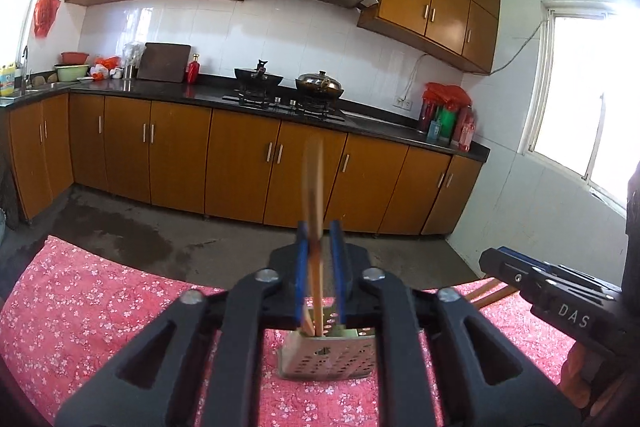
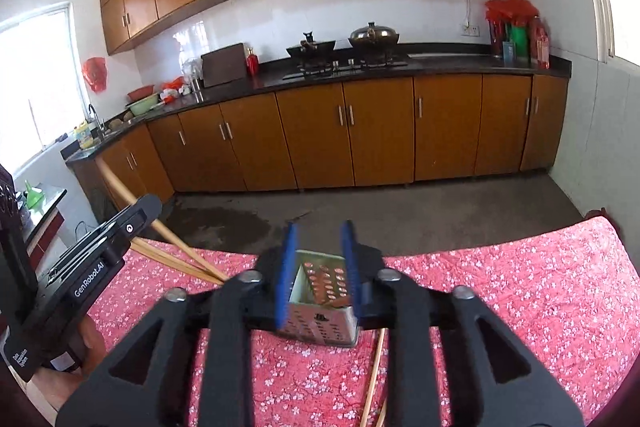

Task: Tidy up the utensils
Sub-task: 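Open the left gripper while the right gripper opens, dropping chopsticks into the holder, then lower both grippers to the remaining chopsticks on the tablecloth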

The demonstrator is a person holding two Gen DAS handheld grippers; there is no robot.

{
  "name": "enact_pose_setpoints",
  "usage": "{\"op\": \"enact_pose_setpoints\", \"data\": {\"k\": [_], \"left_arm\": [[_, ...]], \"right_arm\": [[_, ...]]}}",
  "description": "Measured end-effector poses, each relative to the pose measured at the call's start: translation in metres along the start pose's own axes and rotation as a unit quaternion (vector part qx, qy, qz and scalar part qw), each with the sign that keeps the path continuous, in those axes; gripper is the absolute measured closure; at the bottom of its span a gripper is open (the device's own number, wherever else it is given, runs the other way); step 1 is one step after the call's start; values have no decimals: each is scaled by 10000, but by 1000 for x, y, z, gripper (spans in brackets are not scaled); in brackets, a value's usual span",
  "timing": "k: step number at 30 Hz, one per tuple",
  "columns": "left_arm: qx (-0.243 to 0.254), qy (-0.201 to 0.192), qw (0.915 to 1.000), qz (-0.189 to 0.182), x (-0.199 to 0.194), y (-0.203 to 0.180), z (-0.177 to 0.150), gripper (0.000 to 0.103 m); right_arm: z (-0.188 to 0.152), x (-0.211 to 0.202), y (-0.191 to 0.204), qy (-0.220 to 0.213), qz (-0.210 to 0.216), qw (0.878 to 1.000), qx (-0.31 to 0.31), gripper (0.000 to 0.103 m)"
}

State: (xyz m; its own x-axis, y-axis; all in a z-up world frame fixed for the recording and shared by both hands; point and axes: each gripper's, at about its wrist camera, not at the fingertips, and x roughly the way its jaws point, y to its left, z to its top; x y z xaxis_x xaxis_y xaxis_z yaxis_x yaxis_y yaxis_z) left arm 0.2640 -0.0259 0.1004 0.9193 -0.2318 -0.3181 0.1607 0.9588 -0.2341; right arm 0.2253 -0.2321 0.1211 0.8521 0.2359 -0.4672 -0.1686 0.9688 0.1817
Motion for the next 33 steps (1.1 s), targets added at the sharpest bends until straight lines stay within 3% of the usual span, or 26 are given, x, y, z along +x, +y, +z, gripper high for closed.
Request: {"op": "enact_pose_setpoints", "data": {"k": [7, 11, 13, 17, 20, 22, 25, 27, 33], "left_arm": [[-94, -215, 9997, -75, -22, 6, 8, 73], [-177, -472, 9987, -77, -56, 15, 16, 71], [-221, -548, 9982, 143, -80, 29, 15, 68], [-266, -442, 9952, 834, -104, 62, -9, 60], [-285, 151, 9918, 1239, -91, 90, -44, 61], [-228, 637, 9878, 1403, -73, 103, -72, 68], [-187, 1392, 9808, 1353, -48, 111, -112, 81], [-240, 1758, 9773, 1157, -34, 108, -130, 82], [-332, 2183, 9725, 735, -19, 94, -156, 83]], "right_arm": [[12, -28, -2, -529, -130, 9985, -16, 75], [12, -66, -29, -974, -450, 9939, 249, 75], [6, -73, -52, -933, -687, 9923, 446, 75], [-33, -54, -96, -240, -1101, 9904, 804, 75], [-81, -15, -118, 663, -1044, 9865, 1078, 75], [-118, 15, -119, 1228, -788, 9826, 1147, 78], [-155, 43, -108, 1751, -636, 9764, 1093, 83], [-169, 57, -100, 1927, -548, 9739, 1071, 83], [-188, 70, -77, 2127, -715, 9723, 662, 83]]}}
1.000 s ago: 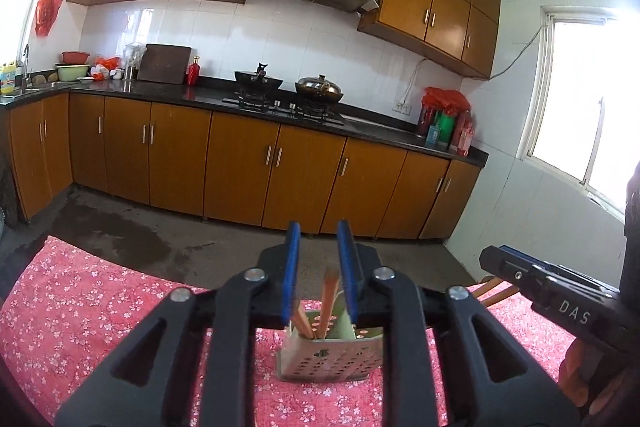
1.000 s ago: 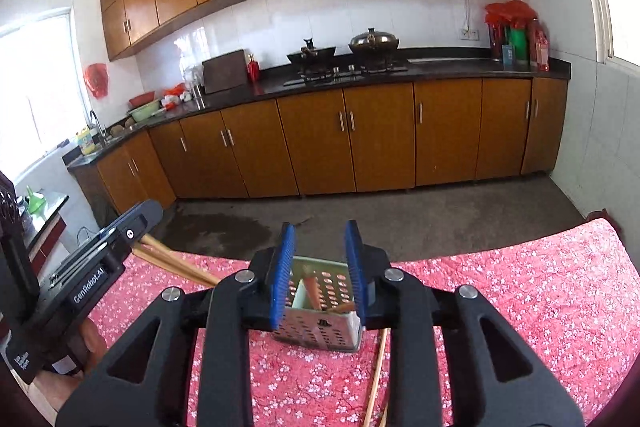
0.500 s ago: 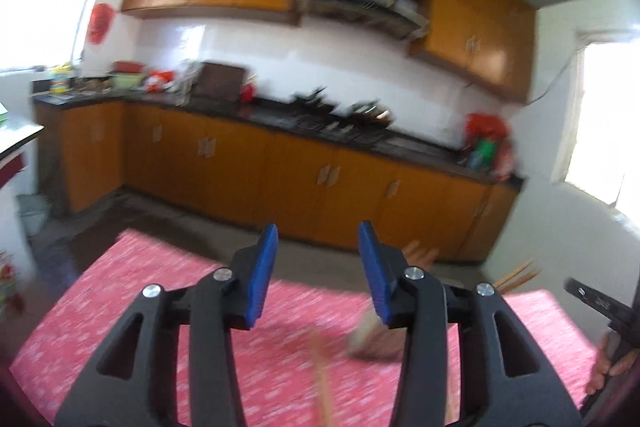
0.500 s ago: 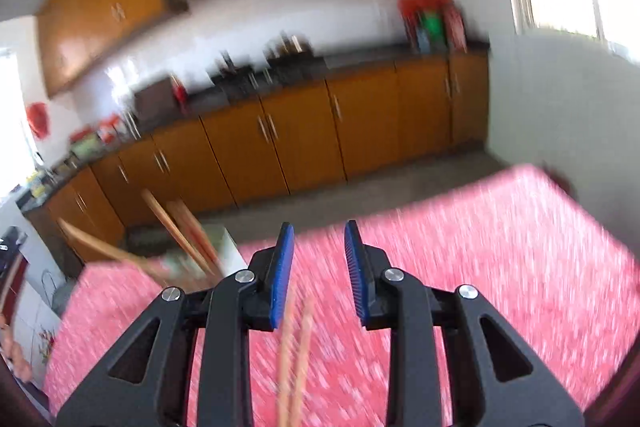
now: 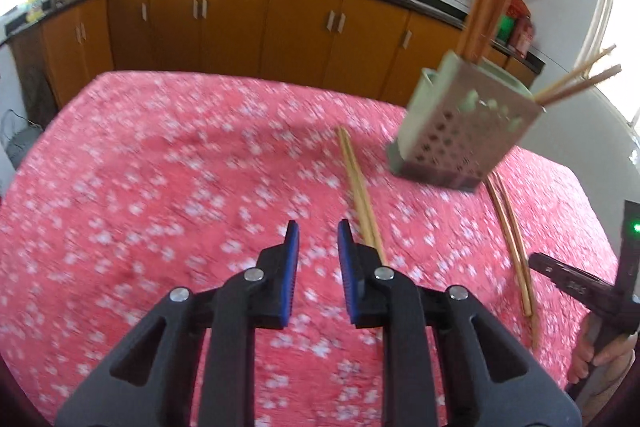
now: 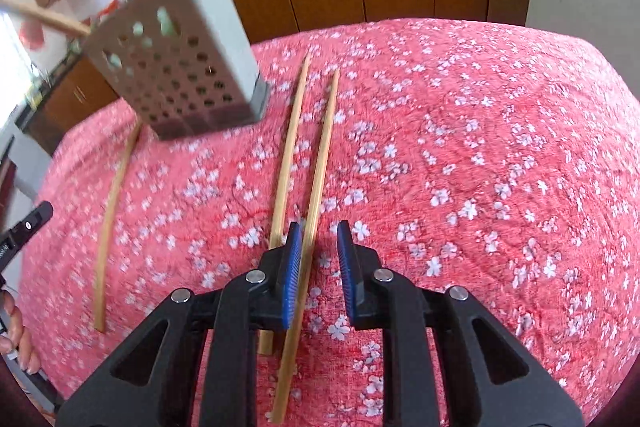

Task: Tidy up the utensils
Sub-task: 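Lower both grippers to the remaining chopsticks on the tablecloth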

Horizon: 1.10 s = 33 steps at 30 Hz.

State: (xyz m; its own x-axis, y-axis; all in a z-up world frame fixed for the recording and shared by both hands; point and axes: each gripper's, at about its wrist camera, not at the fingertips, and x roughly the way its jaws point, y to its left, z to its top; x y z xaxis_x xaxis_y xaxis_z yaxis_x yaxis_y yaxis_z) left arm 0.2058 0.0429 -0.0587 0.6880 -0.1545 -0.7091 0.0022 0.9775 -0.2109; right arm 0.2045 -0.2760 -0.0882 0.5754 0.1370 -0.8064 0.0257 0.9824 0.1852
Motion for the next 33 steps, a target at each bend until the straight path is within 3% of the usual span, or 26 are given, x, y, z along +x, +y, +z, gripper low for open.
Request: {"op": "enact_pose_setpoints", "data": {"k": [1, 3, 8, 20, 24, 33], "left_arm": [[7, 49, 10000, -54, 3, -3, -1, 85], [61, 169, 9997, -178, 9, -9, -6, 87], [220, 370, 9987, -267, 20, -25, -16, 90], [548, 658, 9962, -187, 41, -44, -31, 91], [727, 605, 9955, -20, 44, -51, -35, 92], [324, 531, 9968, 493, 58, -13, -9, 94]], "right_arm": [[0, 1, 2, 4, 16, 10000, -41, 83], [-1, 3, 4, -31, -172, 9997, -192, 95], [4, 6, -8, -93, -485, 9988, -3, 95], [-3, 2, -12, -122, -448, 9988, -145, 95], [-14, -7, -10, -127, -405, 9988, -231, 95], [-18, -5, -6, -313, -667, 9968, -325, 95]]}}
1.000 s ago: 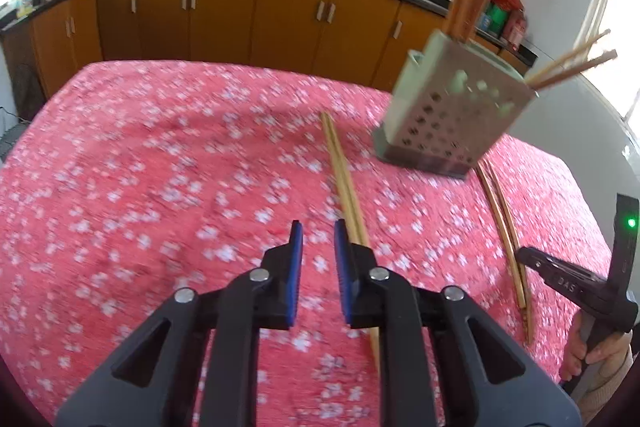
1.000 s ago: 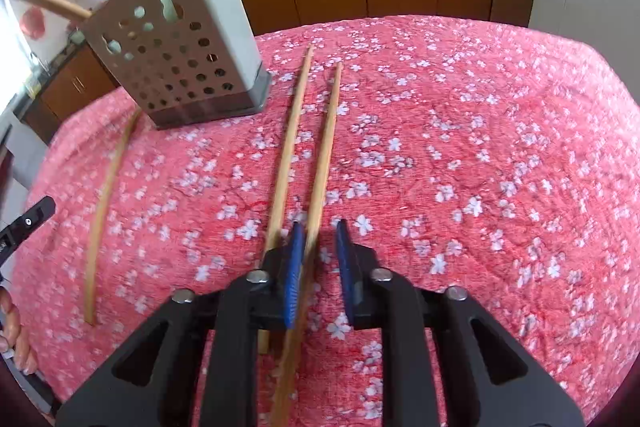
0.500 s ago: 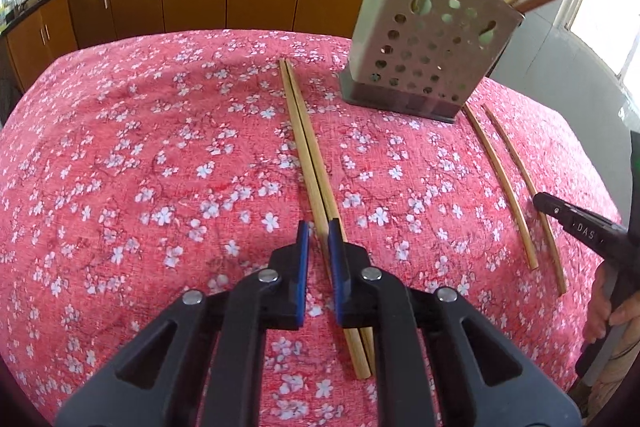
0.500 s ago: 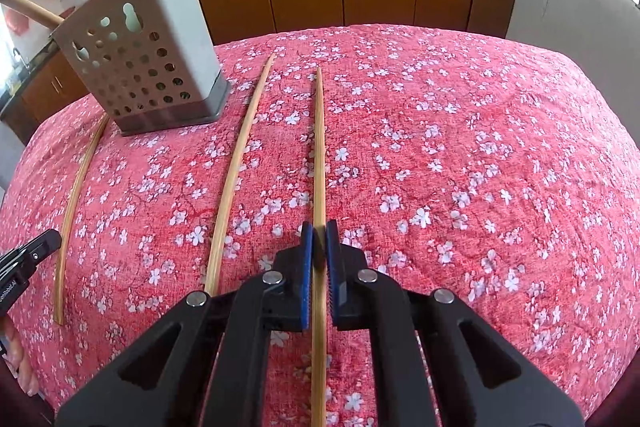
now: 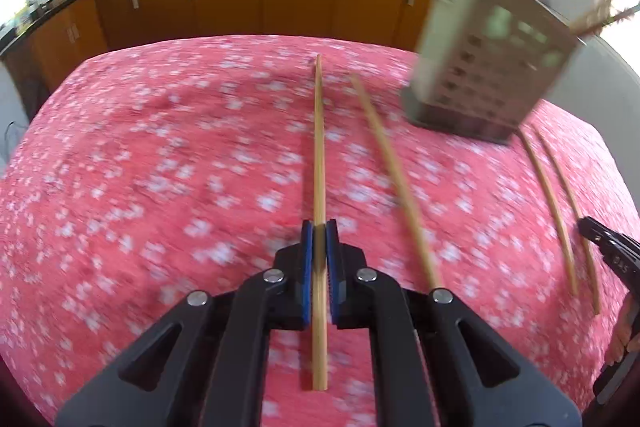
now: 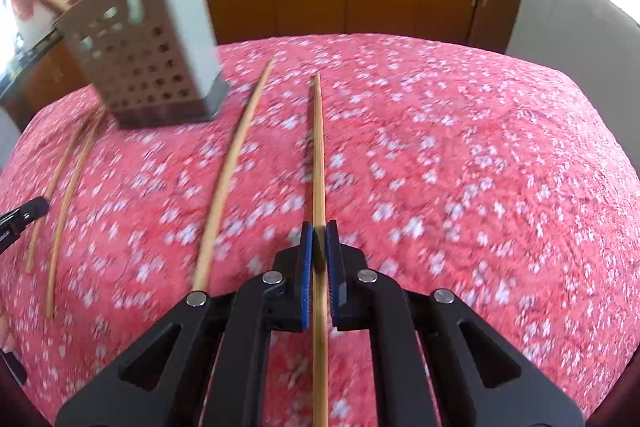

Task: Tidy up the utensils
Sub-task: 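Lower both grippers to the remaining chopsticks on the tablecloth, then grasp a chopstick with the left gripper while the right gripper grasps another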

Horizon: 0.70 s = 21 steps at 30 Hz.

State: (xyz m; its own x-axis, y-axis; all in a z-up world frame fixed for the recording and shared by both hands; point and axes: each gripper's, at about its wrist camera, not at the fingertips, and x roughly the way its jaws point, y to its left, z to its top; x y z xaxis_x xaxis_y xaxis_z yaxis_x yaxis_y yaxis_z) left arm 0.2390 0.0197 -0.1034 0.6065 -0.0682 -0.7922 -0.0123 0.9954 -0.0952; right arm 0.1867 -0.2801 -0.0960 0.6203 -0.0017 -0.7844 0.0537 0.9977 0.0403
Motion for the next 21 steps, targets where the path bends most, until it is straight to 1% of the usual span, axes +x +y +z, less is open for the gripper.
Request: {"op": "enact_pose_setpoints", "data": {"k": [3, 5, 11, 15, 21], "left_arm": [[-61, -59, 10000, 45, 1, 13, 3, 93], [-39, -131, 9999, 48, 2, 15, 2, 92], [-115, -159, 9998, -9, 0, 19, 0, 92], [-188, -163, 9997, -70, -1, 25, -2, 92], [-175, -161, 9997, -37, -1, 23, -2, 92]], "right_arm": [[6, 5, -2, -120, -88, 9999, 87, 95], [7, 8, -1, -207, -149, 9996, 89, 95], [10, 12, 1, -170, -107, 9997, 166, 95], [15, 13, 0, -165, -164, 9997, 122, 95], [12, 10, -2, -167, -160, 9997, 124, 95]]}}
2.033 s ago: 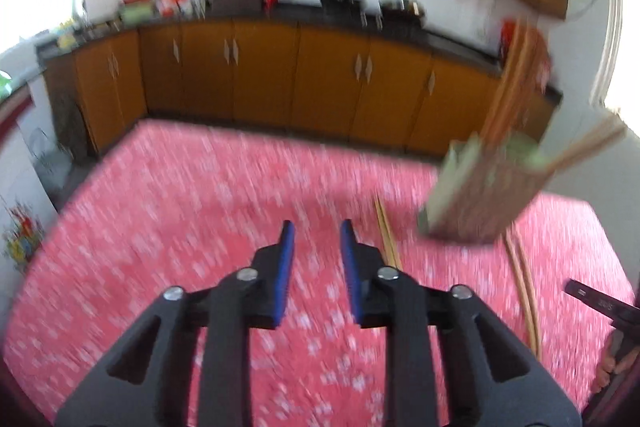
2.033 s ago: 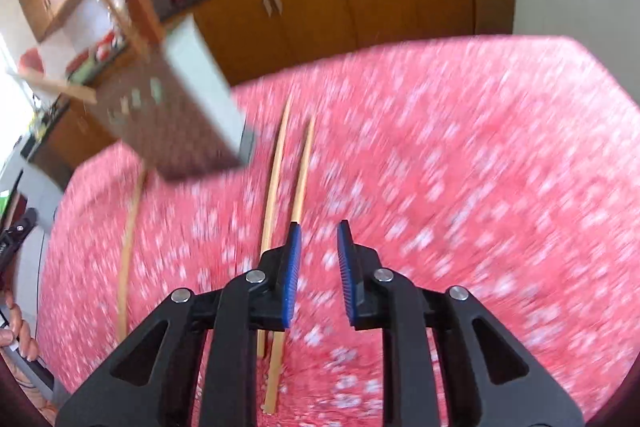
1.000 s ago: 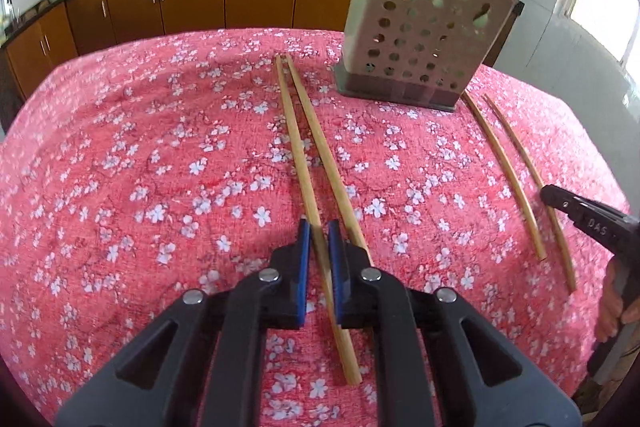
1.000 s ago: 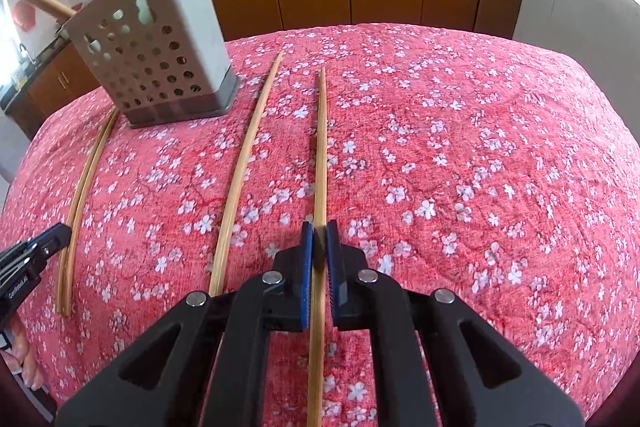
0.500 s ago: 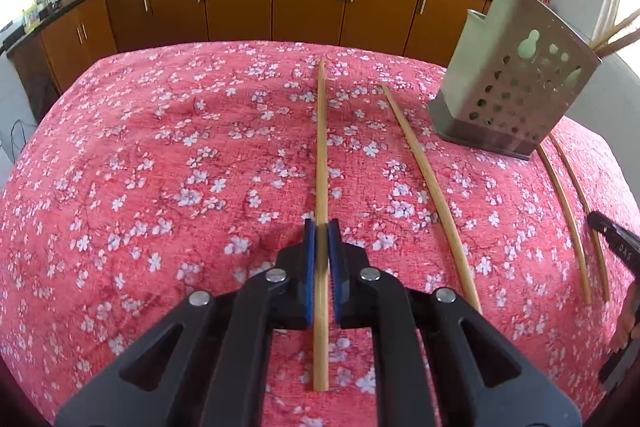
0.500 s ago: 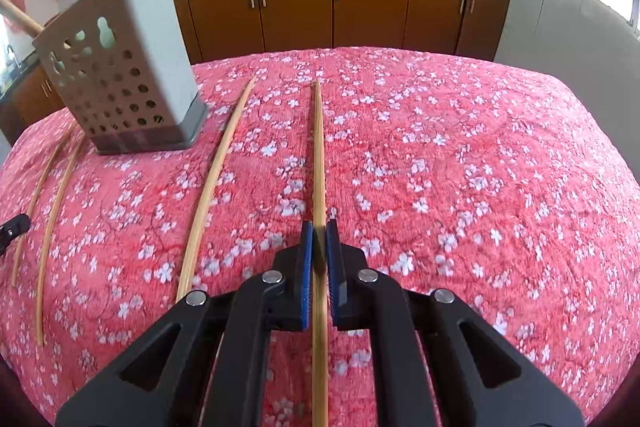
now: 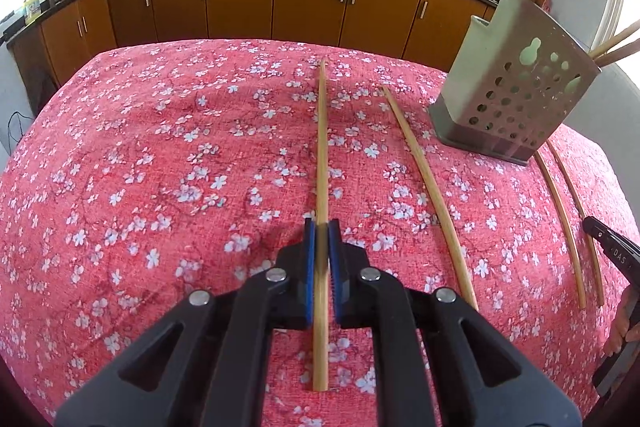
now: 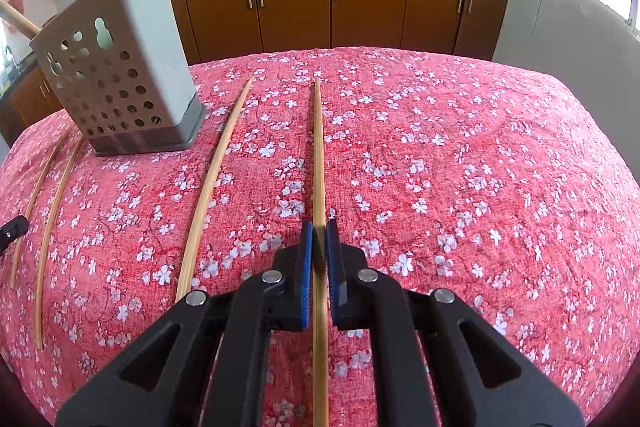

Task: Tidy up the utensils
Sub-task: 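Grasp a chopstick with the left gripper while the right gripper grasps another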

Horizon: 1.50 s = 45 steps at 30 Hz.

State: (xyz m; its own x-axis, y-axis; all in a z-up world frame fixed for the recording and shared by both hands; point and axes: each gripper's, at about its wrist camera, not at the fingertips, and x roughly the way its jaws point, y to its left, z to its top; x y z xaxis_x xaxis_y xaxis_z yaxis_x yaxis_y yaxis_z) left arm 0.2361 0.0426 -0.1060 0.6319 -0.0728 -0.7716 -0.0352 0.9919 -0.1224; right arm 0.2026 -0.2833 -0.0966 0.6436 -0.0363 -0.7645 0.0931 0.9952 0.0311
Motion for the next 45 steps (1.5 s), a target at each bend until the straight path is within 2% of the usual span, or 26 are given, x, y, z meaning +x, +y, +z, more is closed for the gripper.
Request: {"op": "enact_pose_setpoints", "data": {"k": [41, 45], "left_arm": [[-52, 1, 10000, -34, 0, -2, 1, 92], [99, 18, 9999, 45, -5, -5, -3, 92]], "right_arm": [[-2, -2, -2, 8, 40, 10000, 43, 95], [-11, -9, 1, 14, 35, 9999, -108, 95]]}}
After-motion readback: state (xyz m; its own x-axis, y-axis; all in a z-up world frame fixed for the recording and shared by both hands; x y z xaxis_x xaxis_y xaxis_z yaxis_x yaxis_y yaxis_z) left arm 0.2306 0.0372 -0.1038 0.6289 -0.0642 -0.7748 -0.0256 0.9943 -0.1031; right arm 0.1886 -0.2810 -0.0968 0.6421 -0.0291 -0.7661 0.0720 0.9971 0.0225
